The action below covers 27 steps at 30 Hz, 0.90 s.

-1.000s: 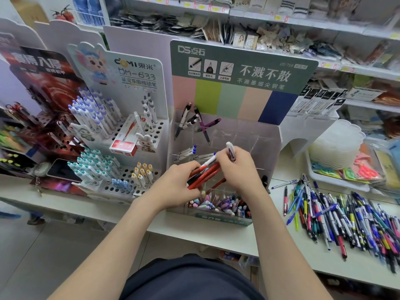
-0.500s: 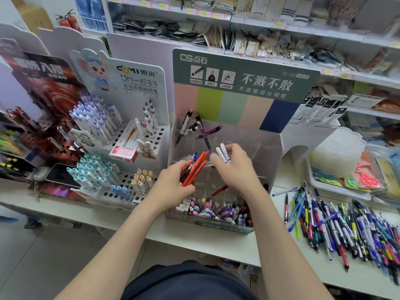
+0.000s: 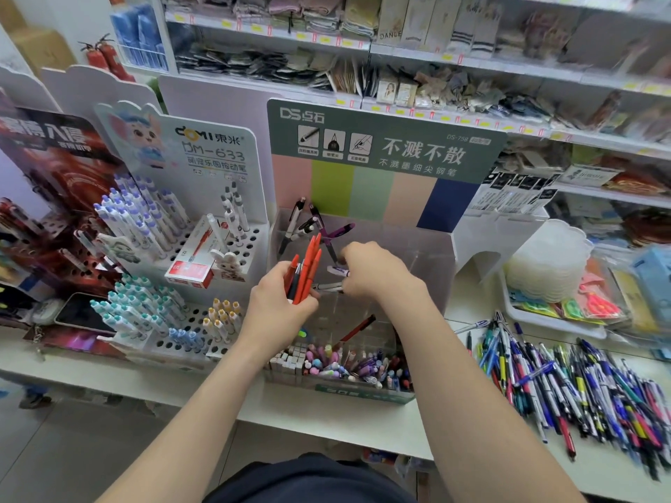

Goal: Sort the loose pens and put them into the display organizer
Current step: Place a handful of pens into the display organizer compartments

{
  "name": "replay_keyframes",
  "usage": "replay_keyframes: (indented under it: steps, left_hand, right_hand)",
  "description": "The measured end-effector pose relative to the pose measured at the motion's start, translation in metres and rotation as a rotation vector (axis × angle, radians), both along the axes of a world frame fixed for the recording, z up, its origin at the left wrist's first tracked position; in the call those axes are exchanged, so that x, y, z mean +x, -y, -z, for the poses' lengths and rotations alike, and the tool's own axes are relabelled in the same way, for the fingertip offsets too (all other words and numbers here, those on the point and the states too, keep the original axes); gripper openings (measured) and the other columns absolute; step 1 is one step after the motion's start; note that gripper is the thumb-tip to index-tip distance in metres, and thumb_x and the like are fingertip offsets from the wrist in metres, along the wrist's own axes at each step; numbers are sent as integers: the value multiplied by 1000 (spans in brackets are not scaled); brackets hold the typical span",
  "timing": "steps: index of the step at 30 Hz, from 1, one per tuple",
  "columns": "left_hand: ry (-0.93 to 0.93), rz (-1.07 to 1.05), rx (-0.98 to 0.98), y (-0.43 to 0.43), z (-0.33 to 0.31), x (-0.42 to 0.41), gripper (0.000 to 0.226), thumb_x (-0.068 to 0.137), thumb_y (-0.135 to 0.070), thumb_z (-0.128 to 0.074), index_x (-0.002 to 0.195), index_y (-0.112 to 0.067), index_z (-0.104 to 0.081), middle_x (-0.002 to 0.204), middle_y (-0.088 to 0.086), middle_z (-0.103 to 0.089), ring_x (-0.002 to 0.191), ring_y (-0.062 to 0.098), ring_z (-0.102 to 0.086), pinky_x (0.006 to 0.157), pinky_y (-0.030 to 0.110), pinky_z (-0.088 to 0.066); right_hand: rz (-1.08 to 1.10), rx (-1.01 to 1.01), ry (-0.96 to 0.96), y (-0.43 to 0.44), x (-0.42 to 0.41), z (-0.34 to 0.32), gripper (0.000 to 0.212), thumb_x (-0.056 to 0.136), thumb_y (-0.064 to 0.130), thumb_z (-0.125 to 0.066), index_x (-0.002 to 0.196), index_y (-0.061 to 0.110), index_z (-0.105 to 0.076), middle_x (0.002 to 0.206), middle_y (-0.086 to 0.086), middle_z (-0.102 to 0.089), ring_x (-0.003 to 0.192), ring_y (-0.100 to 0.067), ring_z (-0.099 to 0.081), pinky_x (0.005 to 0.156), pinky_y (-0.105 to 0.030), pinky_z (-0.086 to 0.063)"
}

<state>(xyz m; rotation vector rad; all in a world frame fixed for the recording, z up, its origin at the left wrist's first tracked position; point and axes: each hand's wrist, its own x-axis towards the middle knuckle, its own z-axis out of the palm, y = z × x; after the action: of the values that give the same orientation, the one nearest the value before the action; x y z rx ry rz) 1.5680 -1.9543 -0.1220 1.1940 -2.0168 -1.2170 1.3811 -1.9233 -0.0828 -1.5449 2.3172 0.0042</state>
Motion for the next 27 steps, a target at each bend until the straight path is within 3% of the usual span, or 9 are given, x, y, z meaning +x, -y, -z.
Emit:
replay_keyframes:
  steps: [4,7,10,12,14,16,19,23,27]
  left_hand:
    - [7,-27,15,1,5,-1,21,85,-24,-77,101,-32,-64,90,0,-75,81,19,-70,73,40,-60]
    - [-16,-40,43,-2,6,1,23,86,-20,-77,101,-32,-65,88,-5,-76,76,11,-69,69,33,-55]
    - [-41,-48,72,-4,6,3,25,86,-18,-77,103,-33,-65,90,-9,-78,77,8,-68,71,32,-54]
    - [-41,-35,101,-5,5,4,23,88,-18,-76,105,-31,-66,91,-11,-78,73,4,-66,71,31,-52]
    - [-40,29,140,-7,-1,5,23,90,-15,-74,107,-26,-66,92,-11,-79,74,6,-67,72,31,-53]
    - [-57,147,197,-11,-8,5,26,92,-8,-73,113,-23,-65,94,-7,-80,83,16,-73,74,32,-59]
    - [-131,306,295,-20,-15,1,34,93,-1,-75,118,-21,-65,97,3,-81,84,22,-75,72,27,-60]
    - [-180,344,304,-28,-13,-4,34,91,-7,-82,117,-23,-68,93,6,-77,79,16,-73,72,24,-58]
    - [-158,328,388,-28,-11,-5,30,92,-18,-83,117,-19,-66,81,0,-73,67,15,-69,61,23,-55]
  right_hand:
    - [-40,-19,52,0,-1,2,49,84,5,-67,132,15,-64,121,-13,-67,100,-34,-69,87,-49,-63]
    - [-16,-175,161,-7,-4,6,50,90,4,-68,138,18,-68,127,-9,-70,110,-27,-69,96,-43,-61]
    - [17,-364,317,-24,-5,12,40,97,13,-68,137,19,-71,128,0,-74,106,-10,-67,102,-35,-57]
    - [69,-477,316,-38,-2,19,35,100,22,-68,135,21,-72,126,5,-74,100,-2,-62,101,-34,-56]
    - [197,-675,353,-51,4,23,27,102,27,-65,126,24,-76,113,11,-77,90,1,-60,93,-31,-55]
    - [360,-817,563,-61,13,20,20,103,32,-64,116,28,-79,98,14,-78,90,-2,-69,86,-30,-57]
    - [384,-689,853,-71,25,17,23,102,45,-66,111,28,-79,98,9,-80,97,-9,-74,91,-32,-60]
    - [370,-576,1123,-81,32,18,22,107,32,-63,117,20,-78,104,-5,-81,102,-17,-76,78,-24,-60]
    - [511,-665,1179,-83,33,24,25,110,32,-57,110,19,-78,102,-8,-81,97,-25,-78,81,-38,-63]
